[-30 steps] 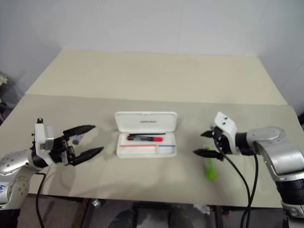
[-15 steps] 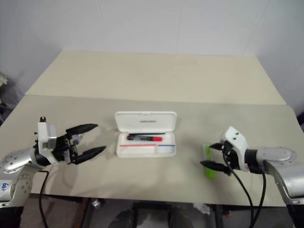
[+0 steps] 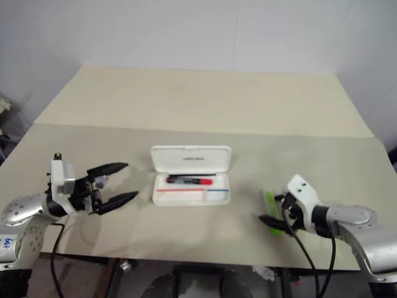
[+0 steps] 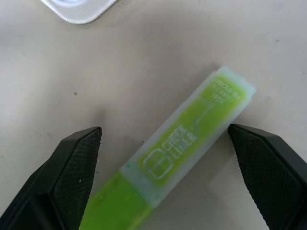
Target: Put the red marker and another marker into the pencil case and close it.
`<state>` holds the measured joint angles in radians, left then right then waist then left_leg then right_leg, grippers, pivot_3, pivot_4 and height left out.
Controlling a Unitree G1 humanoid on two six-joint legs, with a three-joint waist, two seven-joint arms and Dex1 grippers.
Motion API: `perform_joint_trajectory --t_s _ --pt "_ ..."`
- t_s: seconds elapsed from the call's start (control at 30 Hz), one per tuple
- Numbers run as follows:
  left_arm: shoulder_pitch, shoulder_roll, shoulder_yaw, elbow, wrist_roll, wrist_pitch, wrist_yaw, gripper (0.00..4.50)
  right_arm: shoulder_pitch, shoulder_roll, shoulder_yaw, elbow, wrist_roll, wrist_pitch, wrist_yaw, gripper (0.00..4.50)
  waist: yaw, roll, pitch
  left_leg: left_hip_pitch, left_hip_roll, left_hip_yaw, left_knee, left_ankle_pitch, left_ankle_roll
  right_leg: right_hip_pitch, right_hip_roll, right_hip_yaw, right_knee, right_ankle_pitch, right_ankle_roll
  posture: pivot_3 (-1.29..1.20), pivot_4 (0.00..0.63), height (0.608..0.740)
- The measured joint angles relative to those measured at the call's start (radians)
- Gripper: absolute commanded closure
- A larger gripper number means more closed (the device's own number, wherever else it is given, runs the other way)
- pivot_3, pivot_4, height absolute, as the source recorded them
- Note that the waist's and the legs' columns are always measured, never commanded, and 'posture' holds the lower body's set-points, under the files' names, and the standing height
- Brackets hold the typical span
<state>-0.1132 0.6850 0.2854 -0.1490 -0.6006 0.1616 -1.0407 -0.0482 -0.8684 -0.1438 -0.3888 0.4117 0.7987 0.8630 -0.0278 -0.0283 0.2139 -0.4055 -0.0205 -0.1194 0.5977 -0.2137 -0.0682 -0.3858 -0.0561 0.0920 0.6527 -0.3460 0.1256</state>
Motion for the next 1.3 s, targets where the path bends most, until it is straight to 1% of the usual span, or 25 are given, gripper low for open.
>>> perform_joint_trajectory --t_s 0.17,0.2,0.23,0.27,0.37,0.43,0.5,0.73,0.9,1.0,1.17,1.3 --pt "0.0 0.0 0.0 0.001 0.002 0.0 0.0 0.0 0.0 0.001 0.01 -0.012 -0.002 0.01 -0.022 0.04 0.0 0.0 0.0 0.001 0.0 0.0 0.0 0.0 0.0 0.001 0.0 0.0 0.0 0.0 0.0 0.0 0.15 0.74" --pt "0.0 0.0 0.0 0.001 0.002 0.0 0.0 0.0 0.001 0.002 0.014 -0.013 -0.005 0.006 -0.027 0.43 -0.001 -0.001 0.0 0.001 0.0 0.0 0.0 0.0 0.0 0.001 0.0 0.0 -0.001 0.0 0.0 0.0 0.15 0.74" --pt "0.0 0.0 0.0 0.001 0.002 0.0 0.0 0.0 0.001 0.003 0.018 -0.012 -0.013 0.002 -0.034 0.63 -0.001 -0.001 -0.001 0.001 0.0 0.0 0.0 0.0 0.0 0.001 0.0 0.0 0.0 0.0 0.0 0.0 0.15 0.74" --pt "0.0 0.0 0.0 0.001 0.002 0.0 0.0 0.0 0.001 0.005 0.02 -0.012 -0.017 0.0 -0.04 0.97 -0.001 -0.001 -0.001 0.001 0.0 0.0 0.0 0.0 0.0 0.002 0.0 0.0 0.0 0.0 0.0 0.0 0.15 0.74" --pt "0.0 0.0 0.0 0.001 0.003 0.0 0.0 0.0 0.0 0.014 0.029 -0.008 -0.026 -0.016 -0.044 1.99 0.0 -0.002 -0.001 0.002 0.0 -0.001 0.0 0.0 0.0 0.002 0.0 -0.001 -0.001 0.0 0.0 0.0 0.15 0.74" --pt "0.0 0.0 0.0 0.001 0.003 0.0 0.0 0.0 -0.009 0.02 0.039 0.0 -0.033 -0.025 -0.048 2.79 -0.002 -0.003 -0.002 0.002 0.0 -0.001 0.0 0.0 0.0 0.002 0.0 -0.001 -0.001 0.0 0.0 0.0 0.15 0.74" --pt "0.0 0.0 0.0 0.001 0.003 0.0 0.0 0.0 -0.023 0.021 0.053 0.008 -0.039 -0.031 -0.049 3.42 -0.003 -0.003 -0.002 0.002 0.001 -0.001 0.0 0.0 0.0 0.002 0.0 -0.001 -0.001 0.0 0.0 0.0 0.15 0.74" --pt "0.01 0.001 0.005 0.0 0.002 0.0 -0.008 0.0 -0.121 0.024 0.107 0.084 -0.04 -0.065 -0.01 3.42 -0.012 -0.003 -0.002 0.003 0.002 0.0 0.001 0.001 0.0 0.004 0.002 0.0 -0.002 0.001 -0.002 0.0 0.15 0.74" --pt "0.028 0.022 0.019 0.001 -0.002 0.0 -0.043 0.0 -0.288 0.008 0.135 0.101 -0.027 -0.088 0.069 3.42 -0.007 -0.001 -0.001 0.003 0.003 0.0 0.0 0.001 0.0 0.003 0.002 0.0 -0.003 0.002 -0.002 0.0 0.15 0.74" --pt "0.032 0.028 0.034 0.004 -0.004 -0.001 -0.065 0.0 -0.358 -0.024 0.182 0.102 -0.037 -0.114 0.125 3.42 -0.002 -0.001 -0.001 0.002 0.003 -0.001 -0.003 0.001 0.0 0.003 0.001 -0.001 -0.007 0.002 -0.002 0.0 0.15 0.74" --pt "0.034 0.036 0.058 0.009 -0.004 -0.001 -0.074 0.0 -0.559 -0.042 0.305 0.066 -0.046 -0.124 0.243 3.42 -0.001 0.0 0.0 -0.001 0.002 -0.001 -0.005 0.0 0.001 0.001 -0.002 -0.002 -0.009 0.001 0.0 0.0 0.15 0.74" --pt "0.042 0.036 0.063 0.007 -0.004 0.0 -0.073 0.0 -0.651 -0.017 0.377 0.043 -0.058 -0.115 0.274 3.42 -0.001 0.0 0.0 -0.002 0.002 -0.001 -0.005 -0.001 0.001 0.0 -0.002 -0.002 -0.01 0.001 0.0 0.0 0.15 0.74"
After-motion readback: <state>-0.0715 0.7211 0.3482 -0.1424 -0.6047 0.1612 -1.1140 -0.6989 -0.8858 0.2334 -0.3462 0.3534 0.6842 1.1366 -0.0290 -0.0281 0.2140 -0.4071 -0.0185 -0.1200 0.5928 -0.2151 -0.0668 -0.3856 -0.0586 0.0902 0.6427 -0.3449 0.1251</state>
